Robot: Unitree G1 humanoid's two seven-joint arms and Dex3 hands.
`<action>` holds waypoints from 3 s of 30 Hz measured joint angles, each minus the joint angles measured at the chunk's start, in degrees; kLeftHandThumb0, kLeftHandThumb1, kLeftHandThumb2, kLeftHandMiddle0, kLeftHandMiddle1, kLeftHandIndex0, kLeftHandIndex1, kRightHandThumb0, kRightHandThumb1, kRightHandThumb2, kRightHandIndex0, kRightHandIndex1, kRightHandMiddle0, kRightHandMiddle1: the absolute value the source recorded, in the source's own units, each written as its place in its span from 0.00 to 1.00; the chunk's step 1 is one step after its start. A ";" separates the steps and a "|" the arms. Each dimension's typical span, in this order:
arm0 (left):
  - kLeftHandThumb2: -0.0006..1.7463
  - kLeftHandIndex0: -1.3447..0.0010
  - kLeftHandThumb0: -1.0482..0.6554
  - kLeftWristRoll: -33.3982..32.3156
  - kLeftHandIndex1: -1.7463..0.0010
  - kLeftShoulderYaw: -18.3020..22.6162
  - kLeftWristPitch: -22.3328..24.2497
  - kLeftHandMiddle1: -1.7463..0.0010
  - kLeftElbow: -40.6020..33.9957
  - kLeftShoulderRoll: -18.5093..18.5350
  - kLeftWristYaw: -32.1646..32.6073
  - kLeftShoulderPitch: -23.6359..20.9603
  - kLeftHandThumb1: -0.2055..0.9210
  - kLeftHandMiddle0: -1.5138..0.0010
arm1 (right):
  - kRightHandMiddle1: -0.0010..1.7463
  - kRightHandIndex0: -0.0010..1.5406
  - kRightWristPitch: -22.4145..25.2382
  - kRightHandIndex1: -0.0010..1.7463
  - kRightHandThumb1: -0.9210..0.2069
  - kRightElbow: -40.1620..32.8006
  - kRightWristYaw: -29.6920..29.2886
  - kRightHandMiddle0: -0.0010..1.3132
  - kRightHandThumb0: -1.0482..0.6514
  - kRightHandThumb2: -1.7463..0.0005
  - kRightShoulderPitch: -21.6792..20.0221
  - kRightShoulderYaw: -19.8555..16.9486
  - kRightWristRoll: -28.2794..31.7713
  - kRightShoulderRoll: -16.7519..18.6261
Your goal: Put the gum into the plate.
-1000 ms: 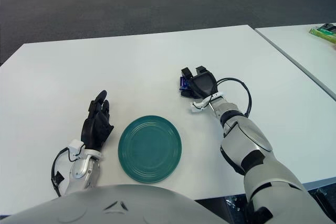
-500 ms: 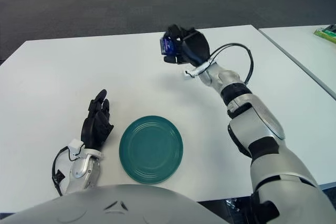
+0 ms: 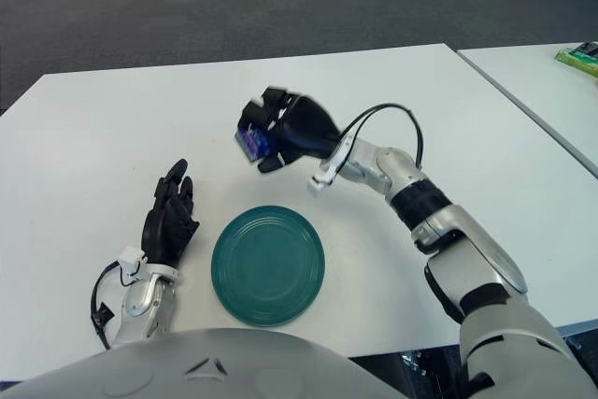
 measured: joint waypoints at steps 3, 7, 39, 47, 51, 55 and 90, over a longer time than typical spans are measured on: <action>0.54 1.00 0.04 -0.03 0.66 0.07 0.40 0.99 -0.25 0.00 0.01 -0.01 1.00 0.91 | 1.00 0.82 0.20 1.00 0.09 -4.97 2.44 0.76 0.35 0.59 1.84 -0.16 -2.09 -0.75; 0.55 1.00 0.04 -0.07 0.68 0.05 1.05 1.00 -0.76 0.00 0.01 0.05 1.00 0.92 | 1.00 0.83 -0.76 1.00 0.08 -10.29 5.69 0.76 0.35 0.58 4.29 -0.13 -3.52 -1.43; 0.56 1.00 0.04 2.01 0.72 -0.70 2.15 0.99 -2.50 -0.25 0.89 1.23 1.00 0.95 | 1.00 0.82 -15.24 1.00 0.05 -17.49 44.97 0.70 0.33 0.59 6.65 3.62 1.10 -5.70; 0.55 1.00 0.04 1.83 0.70 -0.83 1.84 0.99 -2.36 -0.26 0.74 1.25 1.00 0.94 | 1.00 0.81 -14.50 1.00 0.04 -17.61 48.75 0.69 0.32 0.60 6.88 3.76 2.01 -4.49; 0.56 1.00 0.04 1.79 0.70 -0.91 1.78 0.99 -2.34 -0.26 0.74 1.23 1.00 0.94 | 1.00 0.68 -15.73 1.00 0.01 -17.19 45.38 0.57 0.31 0.63 7.79 3.01 0.43 -3.81; 0.56 1.00 0.04 1.60 0.72 -0.91 1.77 1.00 -2.32 -0.27 0.74 1.24 1.00 0.94 | 1.00 0.56 -16.92 1.00 0.00 -16.55 39.34 0.32 0.26 0.62 8.89 1.85 -2.00 -3.00; 0.57 1.00 0.04 0.12 0.85 -0.94 2.72 1.00 -2.08 -0.07 -0.93 0.57 1.00 0.97 | 0.02 0.08 -14.80 0.00 0.00 -20.62 35.92 0.00 0.04 0.46 11.21 -0.76 -7.96 -3.80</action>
